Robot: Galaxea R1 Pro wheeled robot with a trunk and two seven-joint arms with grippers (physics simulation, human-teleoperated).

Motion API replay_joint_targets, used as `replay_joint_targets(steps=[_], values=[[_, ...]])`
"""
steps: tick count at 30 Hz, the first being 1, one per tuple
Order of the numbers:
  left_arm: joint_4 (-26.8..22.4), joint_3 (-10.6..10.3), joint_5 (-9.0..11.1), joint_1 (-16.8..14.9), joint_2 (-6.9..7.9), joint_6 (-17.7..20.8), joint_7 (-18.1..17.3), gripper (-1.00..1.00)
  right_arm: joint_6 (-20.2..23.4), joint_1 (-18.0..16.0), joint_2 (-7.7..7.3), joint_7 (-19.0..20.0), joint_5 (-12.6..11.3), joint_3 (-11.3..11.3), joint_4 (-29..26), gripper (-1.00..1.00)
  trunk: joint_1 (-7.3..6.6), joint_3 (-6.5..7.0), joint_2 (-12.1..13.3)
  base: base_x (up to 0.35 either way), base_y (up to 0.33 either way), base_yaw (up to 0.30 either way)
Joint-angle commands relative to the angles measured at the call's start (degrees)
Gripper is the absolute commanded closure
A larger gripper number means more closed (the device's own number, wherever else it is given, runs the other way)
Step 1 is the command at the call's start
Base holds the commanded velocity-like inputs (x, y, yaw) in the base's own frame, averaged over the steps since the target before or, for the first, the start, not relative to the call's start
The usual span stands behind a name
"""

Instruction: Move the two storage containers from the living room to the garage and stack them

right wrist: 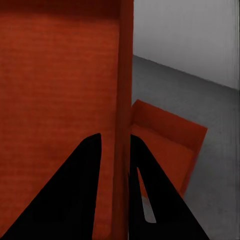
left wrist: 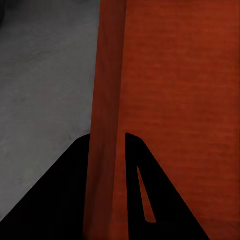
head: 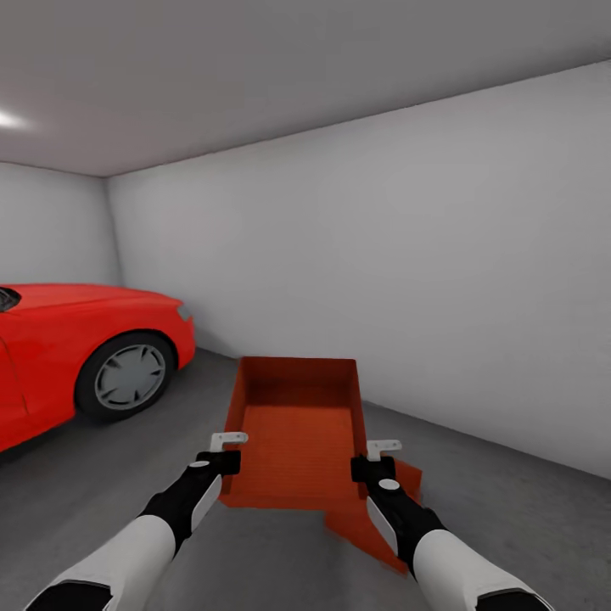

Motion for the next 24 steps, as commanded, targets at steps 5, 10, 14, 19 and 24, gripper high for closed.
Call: replay_joint_targets(steps=[5,10,14,19,24], values=[[-0.4,2.3,-0.8,0.0,0.49,-0.2,2.3,1.0,-0.1,-0.1,-1.05,-0.7,-0.3,-1.0,0.2,1.0,0.04,-0.08,-0.1,0.297,0.222,-0.287],[-0.4,2.3,-0.8,0.0,0.49,-0.2,2.3,1.0,-0.1,0.0,-1.05,-0.7,-0.3,-1.0,0.2,1.0,0.04,-0.08,-0.1,0.297,0.222,-0.287],[-0.4,2.3,-0.8,0.0,0.46,-0.2,2.3,1.0,-0.2,0.0,-1.05,-0.7,-0.3,-1.0,0.2,1.0,0.04,-0.08,-0.1,0.296,0.222,-0.287],[-0.4,2.3,-0.8,0.0,0.48,-0.2,2.3,1.0,-0.2,0.0,-1.05,-0.7,-0.3,-1.0,0.2,1.0,0.04,-0.08,-0.1,0.296,0.222,-0.287],[-0.4,2.3,-0.8,0.0,0.49,-0.2,2.3,1.0,-0.2,0.0,-1.05,-0.7,-0.3,-1.0,0.2,1.0,0.04,-0.08,-0.1,0.296,0.222,-0.287]])
